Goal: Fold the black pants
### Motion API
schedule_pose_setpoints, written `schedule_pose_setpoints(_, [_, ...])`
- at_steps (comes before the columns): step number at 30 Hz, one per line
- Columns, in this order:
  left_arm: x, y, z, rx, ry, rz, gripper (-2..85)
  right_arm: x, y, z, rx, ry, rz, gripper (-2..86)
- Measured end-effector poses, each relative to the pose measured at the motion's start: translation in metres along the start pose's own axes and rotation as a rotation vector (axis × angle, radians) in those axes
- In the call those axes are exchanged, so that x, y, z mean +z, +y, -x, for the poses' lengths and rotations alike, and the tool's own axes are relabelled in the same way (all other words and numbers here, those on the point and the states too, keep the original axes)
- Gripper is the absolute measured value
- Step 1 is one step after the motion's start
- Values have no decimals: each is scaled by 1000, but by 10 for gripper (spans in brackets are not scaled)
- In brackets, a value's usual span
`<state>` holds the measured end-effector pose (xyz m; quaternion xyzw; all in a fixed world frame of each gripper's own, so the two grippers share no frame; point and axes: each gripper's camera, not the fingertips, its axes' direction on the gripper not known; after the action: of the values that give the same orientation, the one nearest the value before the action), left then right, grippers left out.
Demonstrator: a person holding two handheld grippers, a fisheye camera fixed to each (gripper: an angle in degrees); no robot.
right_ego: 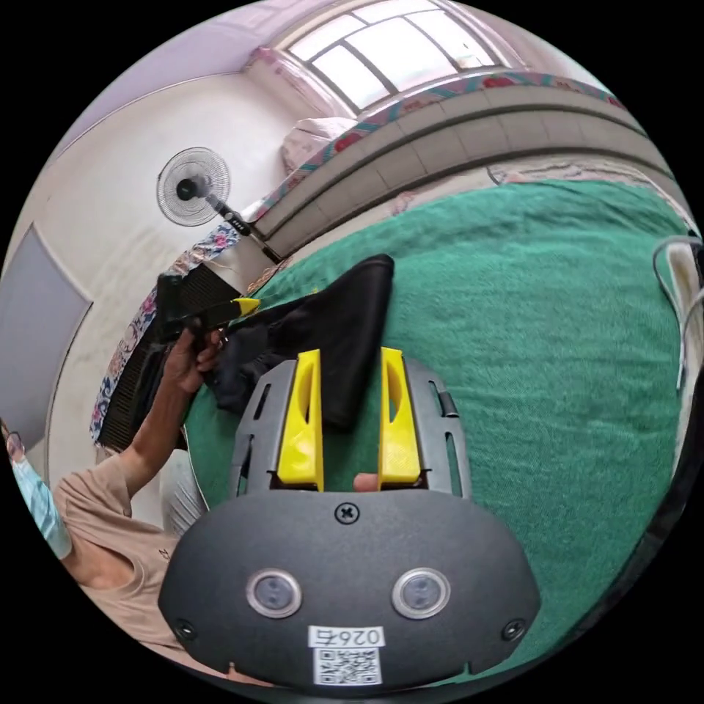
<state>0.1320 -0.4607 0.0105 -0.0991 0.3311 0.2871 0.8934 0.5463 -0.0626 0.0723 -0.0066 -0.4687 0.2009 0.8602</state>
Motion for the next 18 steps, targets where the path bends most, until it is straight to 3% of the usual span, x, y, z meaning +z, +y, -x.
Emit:
schedule_pose_setpoints(3, [60,-53,-42,71,-79,175,34,5,4,-24,77,-105,53,119])
schedule_pose_setpoints(6, [114,-100,-47,23,-93,306,209,5,2,-26,73,-180,72,130])
schedule_pose_setpoints(8, [144,-123,-42,-41,3,420,266,10,1,-21,49,-230,93,138])
schedule_pose_setpoints(14, [178,-180,-66,-69,-75,609,274,-7,4,5,-48,-214,61,44])
schedule_pose_setpoints(18, [218,-205,-97,-10,-330,799,204,-27,8,52,-216,-29,19,13])
